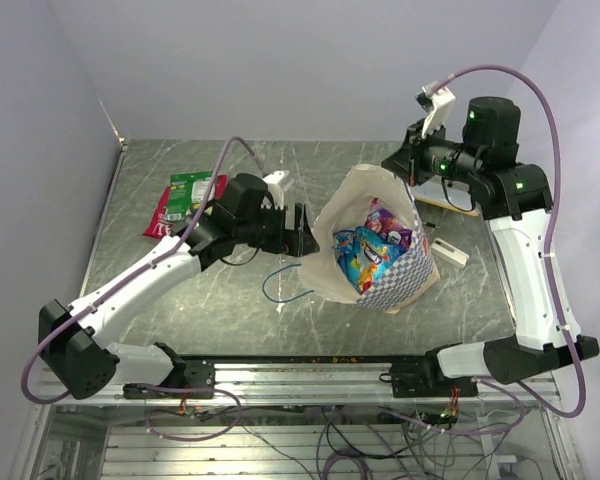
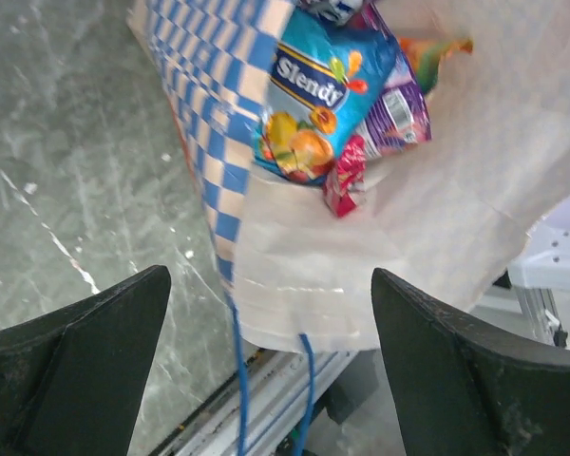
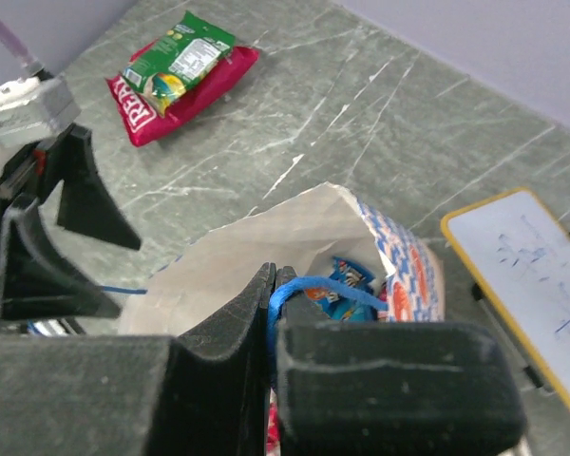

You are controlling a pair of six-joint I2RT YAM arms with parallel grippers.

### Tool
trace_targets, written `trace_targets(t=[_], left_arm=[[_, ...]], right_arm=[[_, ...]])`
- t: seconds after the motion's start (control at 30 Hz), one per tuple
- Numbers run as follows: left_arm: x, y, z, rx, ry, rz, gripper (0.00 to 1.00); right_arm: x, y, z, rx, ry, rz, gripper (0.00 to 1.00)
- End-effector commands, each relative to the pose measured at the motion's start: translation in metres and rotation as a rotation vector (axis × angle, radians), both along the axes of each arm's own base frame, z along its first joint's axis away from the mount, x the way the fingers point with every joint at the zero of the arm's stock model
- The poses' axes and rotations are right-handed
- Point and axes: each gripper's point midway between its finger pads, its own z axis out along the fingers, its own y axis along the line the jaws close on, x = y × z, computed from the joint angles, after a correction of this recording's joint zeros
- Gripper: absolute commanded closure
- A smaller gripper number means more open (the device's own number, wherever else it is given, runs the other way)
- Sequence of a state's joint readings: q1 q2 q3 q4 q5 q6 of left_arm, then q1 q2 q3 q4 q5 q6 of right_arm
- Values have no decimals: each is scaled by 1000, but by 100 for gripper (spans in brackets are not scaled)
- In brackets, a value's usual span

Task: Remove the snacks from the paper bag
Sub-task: Adjust the paper bag at the center of the board.

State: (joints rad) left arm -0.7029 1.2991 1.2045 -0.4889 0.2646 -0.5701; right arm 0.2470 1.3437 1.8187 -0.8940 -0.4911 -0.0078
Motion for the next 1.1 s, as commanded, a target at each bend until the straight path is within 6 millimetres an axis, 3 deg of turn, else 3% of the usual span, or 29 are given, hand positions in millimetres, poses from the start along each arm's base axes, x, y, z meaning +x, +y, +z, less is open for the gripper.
trace_targets(t=[0.0, 0.17, 0.37, 0.5, 0.63, 0.73, 0.87, 1.0, 1.07], left_arm=[[-36, -5, 6, -42, 19, -61, 3], [-64, -17, -11, -22, 72, -141, 16], [-59, -43, -15, -28, 57, -154, 37], [-62, -70, -5, -69, 38, -187, 44], [-67, -81, 7, -89, 2, -215, 45], [-68, -71, 16, -96, -42, -191, 44], [-69, -43, 32, -100, -119, -128, 33], [-68, -15, 47, -80, -180, -49, 25], [-66, -7, 55, -79, -217, -28, 20]], right_arm=[[13, 3, 25, -98, -172, 57, 100], [39, 1, 51, -183, -328, 68, 100], [59, 5, 109, -224, -541, 86, 100], [65, 15, 121, -223, -597, 140, 100], [49, 34, 115, -149, -565, 251, 100], [25, 67, 80, -109, -433, 361, 100], [-14, 106, 32, -31, -227, 464, 100], [-56, 123, 34, 159, -160, 532, 100], [-67, 125, 32, 214, -140, 534, 100]])
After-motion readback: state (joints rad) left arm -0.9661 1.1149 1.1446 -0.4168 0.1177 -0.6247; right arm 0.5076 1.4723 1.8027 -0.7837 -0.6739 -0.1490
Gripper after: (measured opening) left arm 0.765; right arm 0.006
